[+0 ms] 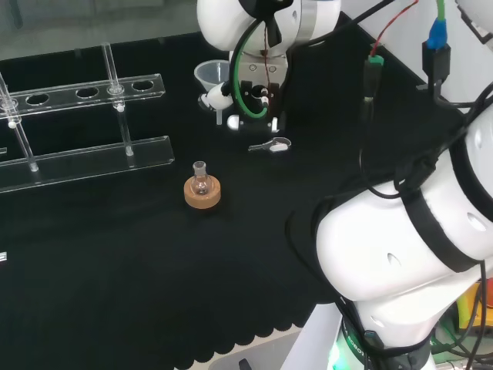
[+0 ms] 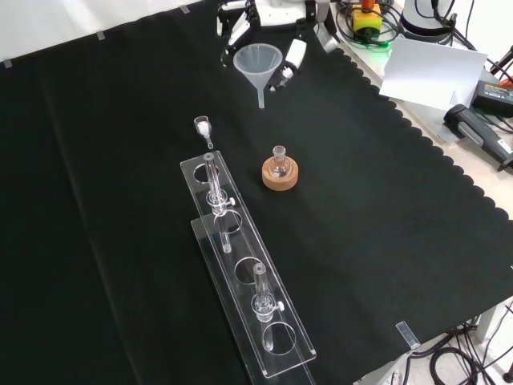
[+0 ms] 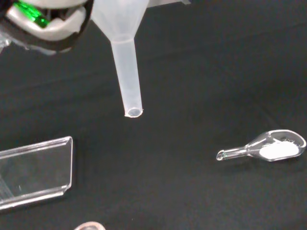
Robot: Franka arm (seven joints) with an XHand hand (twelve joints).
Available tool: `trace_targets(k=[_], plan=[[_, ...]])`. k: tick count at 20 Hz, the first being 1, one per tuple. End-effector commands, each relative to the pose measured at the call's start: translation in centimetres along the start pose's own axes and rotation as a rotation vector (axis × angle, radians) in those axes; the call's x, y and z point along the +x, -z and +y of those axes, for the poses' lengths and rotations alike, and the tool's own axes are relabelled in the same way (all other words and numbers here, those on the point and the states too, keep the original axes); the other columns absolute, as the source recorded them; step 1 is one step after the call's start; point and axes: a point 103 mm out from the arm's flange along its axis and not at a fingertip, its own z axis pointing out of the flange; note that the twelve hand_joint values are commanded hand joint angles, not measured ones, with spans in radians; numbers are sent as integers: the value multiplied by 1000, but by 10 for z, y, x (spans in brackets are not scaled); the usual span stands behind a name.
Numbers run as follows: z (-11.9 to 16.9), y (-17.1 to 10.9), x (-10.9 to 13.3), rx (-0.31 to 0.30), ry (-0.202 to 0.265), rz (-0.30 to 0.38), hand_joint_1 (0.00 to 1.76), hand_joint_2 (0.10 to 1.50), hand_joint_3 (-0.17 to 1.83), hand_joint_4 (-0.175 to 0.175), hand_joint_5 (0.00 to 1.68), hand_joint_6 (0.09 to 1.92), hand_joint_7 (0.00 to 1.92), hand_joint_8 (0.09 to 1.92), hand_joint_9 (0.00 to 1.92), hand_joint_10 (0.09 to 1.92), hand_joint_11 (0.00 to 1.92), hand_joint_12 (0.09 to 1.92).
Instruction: Place the funnel on the round-bottom flask.
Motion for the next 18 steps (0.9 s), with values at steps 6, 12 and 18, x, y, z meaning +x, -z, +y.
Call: trace_targets(k=[6,12,18], plan=[[-6,-9,22,-38,9,12,857,595,693,78,927,506,1137,578,902,335,0,1343],[-12,-16,38,-37,11,7,855,596,695,79,932,509,1146,577,906,334,0,1347],[-16,-27,35,-14,28,6,855,596,697,80,935,511,1152,575,909,333,0,1349]])
